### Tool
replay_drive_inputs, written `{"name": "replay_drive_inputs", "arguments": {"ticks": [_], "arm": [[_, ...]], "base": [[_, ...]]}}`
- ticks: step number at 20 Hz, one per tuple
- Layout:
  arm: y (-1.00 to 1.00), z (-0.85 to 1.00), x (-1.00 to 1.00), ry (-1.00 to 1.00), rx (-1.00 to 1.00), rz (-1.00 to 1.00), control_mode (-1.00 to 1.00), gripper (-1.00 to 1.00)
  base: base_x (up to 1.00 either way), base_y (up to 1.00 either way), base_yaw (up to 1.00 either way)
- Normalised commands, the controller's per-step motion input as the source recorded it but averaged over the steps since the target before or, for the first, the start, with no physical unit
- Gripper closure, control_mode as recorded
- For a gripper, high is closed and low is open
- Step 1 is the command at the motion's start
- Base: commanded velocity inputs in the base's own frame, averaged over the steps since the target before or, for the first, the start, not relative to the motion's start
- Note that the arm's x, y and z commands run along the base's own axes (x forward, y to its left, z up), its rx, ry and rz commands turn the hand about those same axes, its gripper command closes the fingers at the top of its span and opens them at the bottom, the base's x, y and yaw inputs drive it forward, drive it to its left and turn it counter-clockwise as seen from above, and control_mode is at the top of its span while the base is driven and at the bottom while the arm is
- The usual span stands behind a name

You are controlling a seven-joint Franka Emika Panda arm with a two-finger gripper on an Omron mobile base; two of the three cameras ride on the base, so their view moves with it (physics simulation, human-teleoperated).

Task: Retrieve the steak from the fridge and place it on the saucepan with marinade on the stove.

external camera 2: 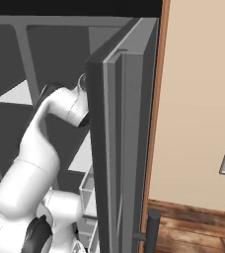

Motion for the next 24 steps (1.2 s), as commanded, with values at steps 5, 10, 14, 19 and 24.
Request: {"name": "replay_drive_inputs", "arguments": {"ticks": [5, 10, 14, 19, 24], "arm": [[0.0, 0.04, 0.54, 0.21, -0.01, 0.02, -1.0, -1.0], [0.0, 0.06, 0.53, 0.35, -0.04, 0.06, -1.0, -1.0], [0.0, 0.0, 0.48, 0.34, -0.04, 0.14, -1.0, -1.0], [-0.03, 0.0, 0.28, 0.21, -0.03, 0.18, -1.0, -1.0], [-0.08, 0.0, 0.06, 0.02, -0.02, 0.18, -1.0, -1.0]], "base": [[0.0, 0.0, 0.0], [0.0, 0.0, 0.0], [0.0, 0.0, 0.0], [0.0, 0.0, 0.0], [0.0, 0.0, 0.0]]}}
